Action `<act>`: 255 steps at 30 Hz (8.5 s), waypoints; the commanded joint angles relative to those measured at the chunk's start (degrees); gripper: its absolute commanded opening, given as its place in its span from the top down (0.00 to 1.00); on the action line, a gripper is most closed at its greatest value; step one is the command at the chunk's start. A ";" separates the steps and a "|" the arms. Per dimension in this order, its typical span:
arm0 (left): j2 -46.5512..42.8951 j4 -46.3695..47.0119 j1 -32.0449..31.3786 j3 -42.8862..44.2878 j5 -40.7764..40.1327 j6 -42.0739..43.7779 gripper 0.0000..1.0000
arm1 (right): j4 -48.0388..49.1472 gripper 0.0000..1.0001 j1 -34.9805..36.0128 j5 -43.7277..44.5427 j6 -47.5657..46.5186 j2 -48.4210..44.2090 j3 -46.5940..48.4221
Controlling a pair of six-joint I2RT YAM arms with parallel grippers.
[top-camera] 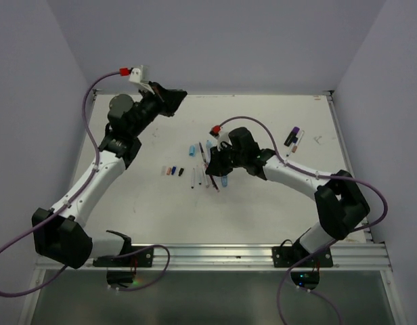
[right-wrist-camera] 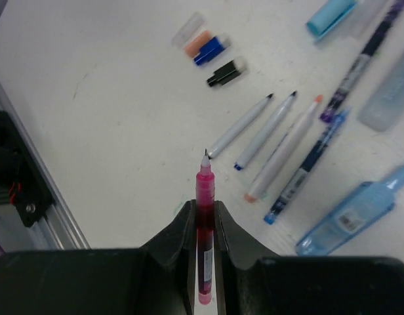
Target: Open the pen caps
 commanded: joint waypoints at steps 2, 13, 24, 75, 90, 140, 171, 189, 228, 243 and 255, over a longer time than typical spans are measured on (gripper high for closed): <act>7.21 -26.71 0.79 4.58 -4.28 9.82 0.99 | -7.58 1.00 -5.28 8.99 1.60 4.83 12.94; 27.69 -48.12 2.90 17.42 -6.75 15.73 0.92 | -15.06 1.00 -11.97 11.81 8.55 23.74 33.85; 44.13 -49.36 3.25 23.49 -4.47 14.41 0.88 | -15.33 1.00 -12.41 13.48 8.81 34.74 40.38; -11.85 -34.42 4.04 -12.46 -25.03 13.62 0.00 | -25.96 0.46 -39.75 36.42 15.14 28.32 35.28; -10.62 -34.15 4.04 -12.46 -23.63 13.18 0.00 | -26.31 0.51 -41.50 35.19 15.49 35.17 39.50; 4.50 -14.99 3.86 -8.06 10.65 -9.85 0.23 | 3.92 1.00 5.69 19.81 -8.06 -0.77 15.24; 0.73 -13.59 1.32 -9.21 13.72 -3.18 1.00 | 9.28 0.34 3.15 7.70 -2.27 -8.06 9.35; -4.64 1.00 1.67 -12.90 31.21 -0.17 1.00 | 10.69 0.34 -1.95 -15.69 -1.21 -4.81 15.59; -4.02 34.68 2.81 -12.11 25.07 -10.20 1.00 | -2.67 1.00 0.86 -29.60 -11.23 -0.50 0.21; 7.56 -35.01 4.83 4.13 0.56 14.05 0.96 | -12.77 1.00 -11.44 8.29 -1.30 8.62 18.39; 28.31 -47.51 4.92 13.11 -5.43 14.50 0.90 | -19.81 1.00 -13.99 12.51 0.20 27.87 35.98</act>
